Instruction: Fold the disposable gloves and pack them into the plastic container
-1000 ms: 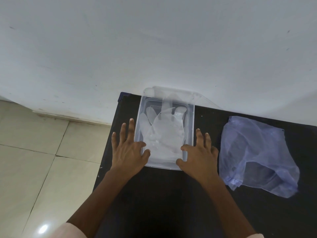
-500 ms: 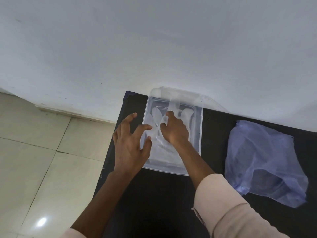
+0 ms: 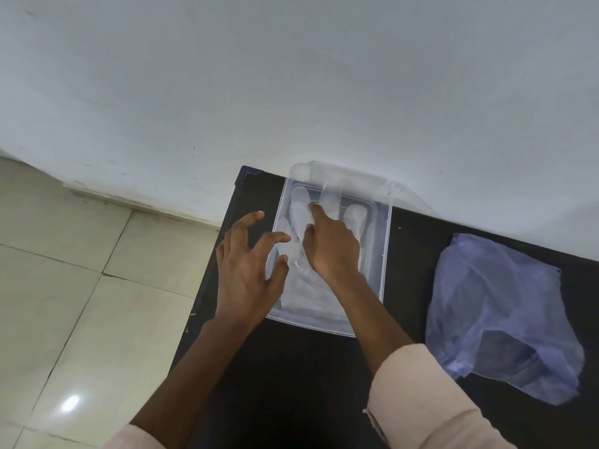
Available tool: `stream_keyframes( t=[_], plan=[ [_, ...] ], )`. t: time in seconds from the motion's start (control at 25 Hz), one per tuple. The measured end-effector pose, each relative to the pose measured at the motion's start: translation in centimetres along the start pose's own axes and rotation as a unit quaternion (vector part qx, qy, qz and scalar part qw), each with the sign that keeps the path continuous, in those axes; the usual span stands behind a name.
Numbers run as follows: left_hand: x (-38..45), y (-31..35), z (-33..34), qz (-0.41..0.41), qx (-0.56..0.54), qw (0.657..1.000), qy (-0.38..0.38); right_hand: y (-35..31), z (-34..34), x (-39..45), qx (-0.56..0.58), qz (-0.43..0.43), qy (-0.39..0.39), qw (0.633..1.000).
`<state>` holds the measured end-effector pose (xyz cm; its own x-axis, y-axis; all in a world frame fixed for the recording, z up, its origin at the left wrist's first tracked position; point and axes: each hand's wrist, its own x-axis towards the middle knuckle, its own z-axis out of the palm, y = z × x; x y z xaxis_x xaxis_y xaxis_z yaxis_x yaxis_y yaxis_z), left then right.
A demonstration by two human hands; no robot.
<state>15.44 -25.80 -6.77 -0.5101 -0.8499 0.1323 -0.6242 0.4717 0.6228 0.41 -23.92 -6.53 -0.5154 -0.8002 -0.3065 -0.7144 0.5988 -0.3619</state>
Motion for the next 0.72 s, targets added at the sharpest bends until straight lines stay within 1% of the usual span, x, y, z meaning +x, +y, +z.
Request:
stream_keyframes(
  t=[0.04,0.08,0.2,0.28,0.4,0.48,0.56,0.64,0.72],
  plan=[
    [0.2,0.2,0.0,0.003,-0.002,1.000,-0.001,0.4,-0.2,-0.6,0.018,0.032,0.007,0.999],
    [0.3,0.4,0.0,0.005,-0.006,1.000,-0.002,0.8,-0.3,-0.9,0.027,0.069,-0.004,0.997],
    [0.4,1.2,0.0,0.019,-0.019,1.000,-0.010,2.0,-0.3,-0.8,0.040,0.160,-0.082,0.983],
    [0.2,1.5,-0.2,0.026,-0.024,0.999,-0.016,2.5,-0.8,-0.6,0.056,0.171,-0.106,0.978],
    [-0.1,1.7,-0.4,0.025,-0.031,0.999,-0.014,1.9,-0.8,-2.0,0.074,0.127,-0.063,0.987],
    [-0.1,1.7,-0.3,0.020,-0.034,0.999,-0.013,1.5,-0.2,-3.5,0.100,0.132,-0.057,0.985],
    [-0.3,1.6,-0.2,0.023,-0.040,0.999,-0.011,1.8,0.2,-3.8,0.137,0.184,-0.067,0.971],
    [-0.9,1.8,-0.6,0.030,-0.047,0.998,-0.011,2.4,0.2,-3.7,0.196,0.239,-0.071,0.948],
    [-1.2,2.2,-1.0,0.036,-0.052,0.998,0.000,2.9,0.1,-4.2,0.240,0.263,-0.075,0.931]
  ],
)
